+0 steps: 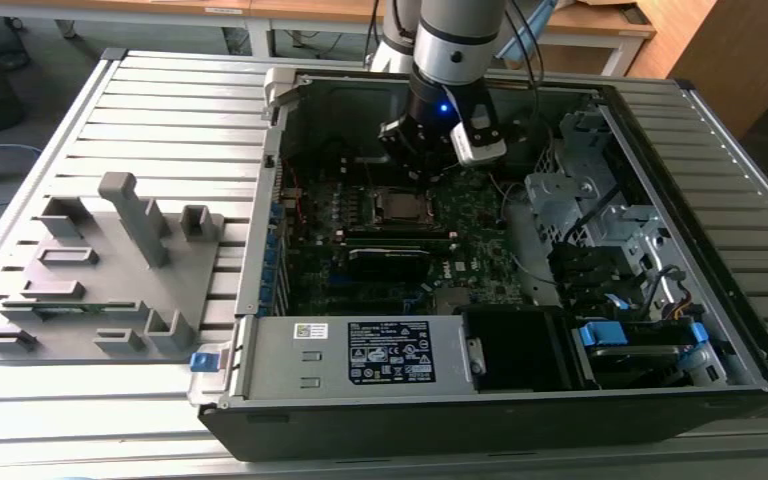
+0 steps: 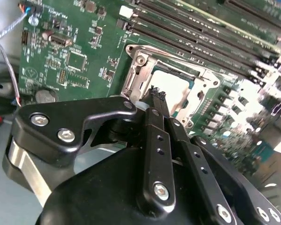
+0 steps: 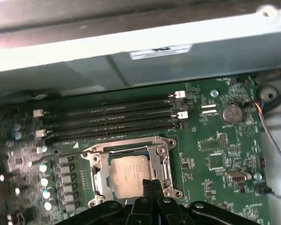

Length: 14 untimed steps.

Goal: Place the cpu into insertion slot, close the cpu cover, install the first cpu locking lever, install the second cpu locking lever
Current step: 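Close the cpu cover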

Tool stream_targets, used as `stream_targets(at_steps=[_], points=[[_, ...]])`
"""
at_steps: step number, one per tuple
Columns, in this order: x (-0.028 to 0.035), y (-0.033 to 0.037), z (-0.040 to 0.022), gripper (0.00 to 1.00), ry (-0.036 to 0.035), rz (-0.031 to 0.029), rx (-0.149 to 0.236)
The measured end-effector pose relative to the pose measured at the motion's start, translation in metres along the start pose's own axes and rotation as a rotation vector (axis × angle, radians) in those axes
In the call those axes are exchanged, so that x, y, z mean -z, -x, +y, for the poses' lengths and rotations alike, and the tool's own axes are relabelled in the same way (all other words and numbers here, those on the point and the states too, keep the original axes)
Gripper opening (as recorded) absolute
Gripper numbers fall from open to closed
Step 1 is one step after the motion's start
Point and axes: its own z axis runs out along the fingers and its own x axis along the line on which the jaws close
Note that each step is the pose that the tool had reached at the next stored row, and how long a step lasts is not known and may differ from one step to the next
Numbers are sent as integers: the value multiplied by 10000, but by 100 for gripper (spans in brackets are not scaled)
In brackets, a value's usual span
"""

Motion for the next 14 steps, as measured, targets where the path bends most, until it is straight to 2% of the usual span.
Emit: stream_targets(at_steps=[4, 10, 14], points=[[-6, -1, 0, 11, -15, -3, 665], [-24, -50, -7, 11, -20, -7, 924], [-78, -92, -13, 11, -23, -14, 1019]])
